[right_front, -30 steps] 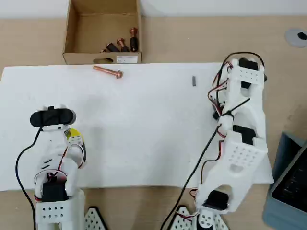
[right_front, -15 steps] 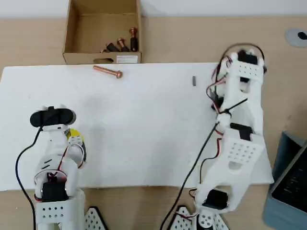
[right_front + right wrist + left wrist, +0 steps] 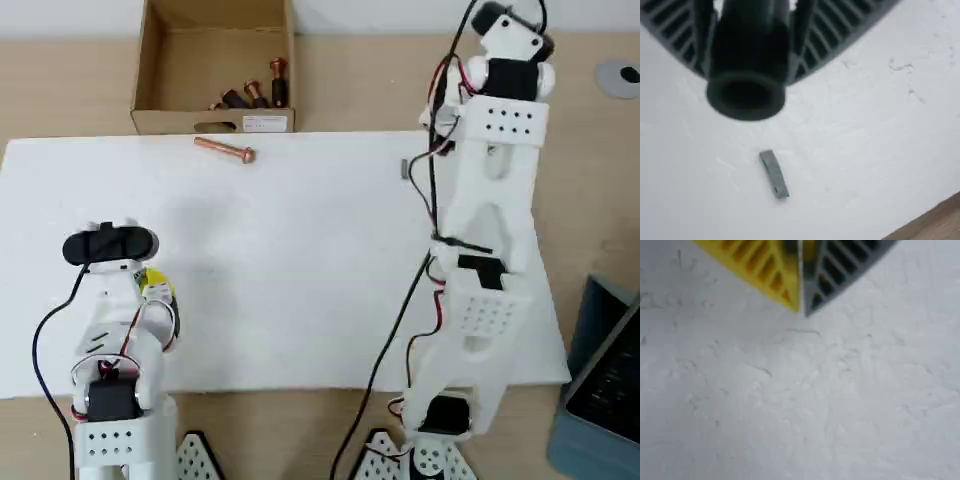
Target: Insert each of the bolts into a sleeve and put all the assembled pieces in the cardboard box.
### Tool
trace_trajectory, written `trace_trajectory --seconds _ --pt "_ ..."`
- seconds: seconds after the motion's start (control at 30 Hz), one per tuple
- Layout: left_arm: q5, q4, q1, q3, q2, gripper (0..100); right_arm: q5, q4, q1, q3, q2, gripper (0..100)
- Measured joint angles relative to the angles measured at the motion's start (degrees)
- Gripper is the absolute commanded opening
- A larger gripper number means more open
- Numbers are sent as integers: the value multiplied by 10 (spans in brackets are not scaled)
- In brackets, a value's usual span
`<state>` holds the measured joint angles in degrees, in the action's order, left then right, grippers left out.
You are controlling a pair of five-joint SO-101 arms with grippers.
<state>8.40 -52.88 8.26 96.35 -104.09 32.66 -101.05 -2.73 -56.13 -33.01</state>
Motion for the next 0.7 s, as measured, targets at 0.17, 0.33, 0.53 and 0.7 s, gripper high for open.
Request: trace_trajectory --seconds 0.17,0.33,0.53,0.7 --pt "0 0 0 0 0 2 -34 0 0 16 78 9" --pt "0 0 0 0 0 2 -50 -2 3 113 203 9" --pt "0 0 0 0 0 2 -68 -2 17 293 397 9" --pt "0 0 0 0 0 2 -74 -2 17 440 553 9"
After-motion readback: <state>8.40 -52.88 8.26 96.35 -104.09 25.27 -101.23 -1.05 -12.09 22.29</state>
